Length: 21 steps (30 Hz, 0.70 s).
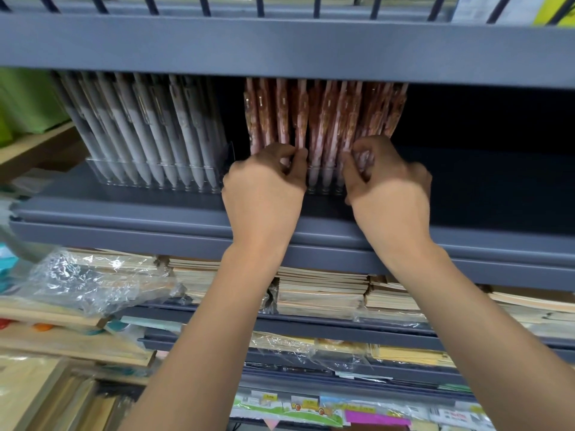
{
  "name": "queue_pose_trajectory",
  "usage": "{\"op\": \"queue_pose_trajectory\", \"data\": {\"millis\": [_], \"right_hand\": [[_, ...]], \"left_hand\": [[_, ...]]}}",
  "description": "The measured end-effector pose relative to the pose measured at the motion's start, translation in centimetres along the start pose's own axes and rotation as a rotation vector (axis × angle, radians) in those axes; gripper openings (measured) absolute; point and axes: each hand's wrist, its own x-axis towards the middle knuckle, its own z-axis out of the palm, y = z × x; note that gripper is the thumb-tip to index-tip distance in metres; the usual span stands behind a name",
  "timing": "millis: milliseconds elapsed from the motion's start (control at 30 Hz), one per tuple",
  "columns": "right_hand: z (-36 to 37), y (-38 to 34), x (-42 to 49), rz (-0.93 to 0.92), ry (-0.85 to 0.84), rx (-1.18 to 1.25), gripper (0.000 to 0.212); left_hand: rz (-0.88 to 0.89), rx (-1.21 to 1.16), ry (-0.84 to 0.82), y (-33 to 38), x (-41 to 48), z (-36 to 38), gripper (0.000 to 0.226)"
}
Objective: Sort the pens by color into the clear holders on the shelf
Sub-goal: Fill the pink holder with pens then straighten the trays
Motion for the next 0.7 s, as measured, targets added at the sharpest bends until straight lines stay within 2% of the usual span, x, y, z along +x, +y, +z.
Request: {"op": "queue_pose_trajectory", "data": {"millis": [233,700], "right_hand": [[-0.05,0.10,-0.08,-0.006,-0.001,-0.018,0.029],[-0.11,0.03,-0.09,0.000,-0.012,0.011,0.028]], "left_hand": [[-0.096,-0.038,0.146,0.04,-0.29,-0.29,0.022],[-0.075,0.009,0.106,-0.35,-0.02,-0.20,0.021]]}}
